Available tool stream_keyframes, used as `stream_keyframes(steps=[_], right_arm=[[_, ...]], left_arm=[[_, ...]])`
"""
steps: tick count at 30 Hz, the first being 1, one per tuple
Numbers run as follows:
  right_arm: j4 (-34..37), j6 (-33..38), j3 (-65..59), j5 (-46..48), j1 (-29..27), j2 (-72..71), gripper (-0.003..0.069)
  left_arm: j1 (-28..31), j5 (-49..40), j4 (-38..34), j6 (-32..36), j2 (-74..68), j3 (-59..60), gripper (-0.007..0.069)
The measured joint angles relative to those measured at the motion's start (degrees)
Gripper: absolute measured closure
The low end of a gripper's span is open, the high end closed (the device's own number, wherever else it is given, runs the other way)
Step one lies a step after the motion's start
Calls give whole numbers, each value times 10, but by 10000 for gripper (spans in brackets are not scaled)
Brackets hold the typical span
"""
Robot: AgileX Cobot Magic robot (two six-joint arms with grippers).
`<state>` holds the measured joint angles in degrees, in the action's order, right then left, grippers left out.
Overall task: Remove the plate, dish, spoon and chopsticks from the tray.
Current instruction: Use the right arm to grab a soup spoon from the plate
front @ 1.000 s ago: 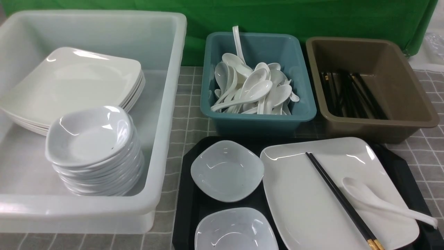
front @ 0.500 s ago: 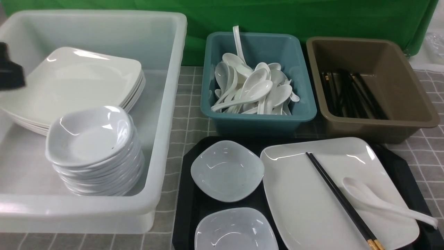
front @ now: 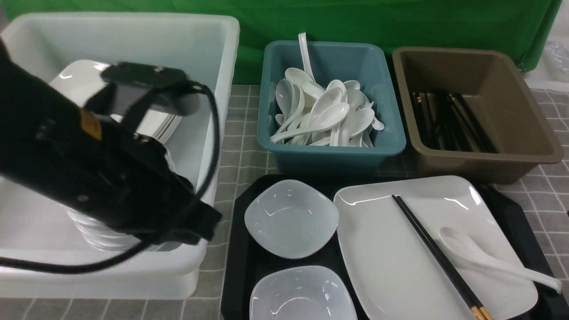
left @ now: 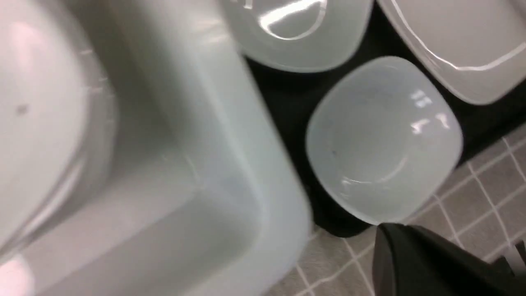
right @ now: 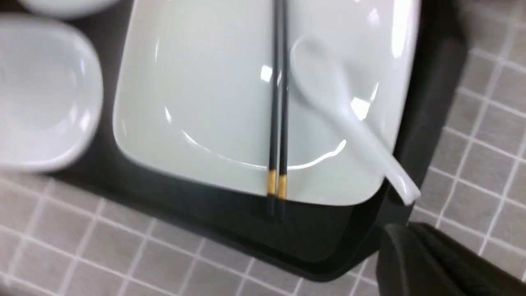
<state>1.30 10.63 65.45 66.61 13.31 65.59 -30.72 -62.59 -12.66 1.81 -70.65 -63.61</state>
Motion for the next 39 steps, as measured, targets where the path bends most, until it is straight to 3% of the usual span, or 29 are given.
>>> stream_keyframes(steps=[4,6,8,9,12,16,27,36,39], right_arm=[[0,53,5,-1,0,104,627],[1,70,5,-2,0,149,582],[1,77,5,-8,0,193,489],[1,77,5,-8,0,197,489],[1,92,5,-31,0,252,316],[-6,120,5,-60,0,297,226],[-93,140,5,-110,0,358,209],[-95,142,5,-108,0,392,211],[-95,142,5,-108,0,393,294]], left_arm=[[-76,5,1,4,-44,-30,624],[-99,26,-4,33,-70,-50,624],[-112,59,-31,67,-97,-72,624],[-113,62,-31,67,-97,-74,624],[-117,127,-89,121,-126,-93,624],[-117,187,-101,173,-135,-94,624],[-117,225,-108,220,-142,-96,624],[-117,225,-109,221,-145,-96,624],[-117,225,-109,221,-145,-96,624]])
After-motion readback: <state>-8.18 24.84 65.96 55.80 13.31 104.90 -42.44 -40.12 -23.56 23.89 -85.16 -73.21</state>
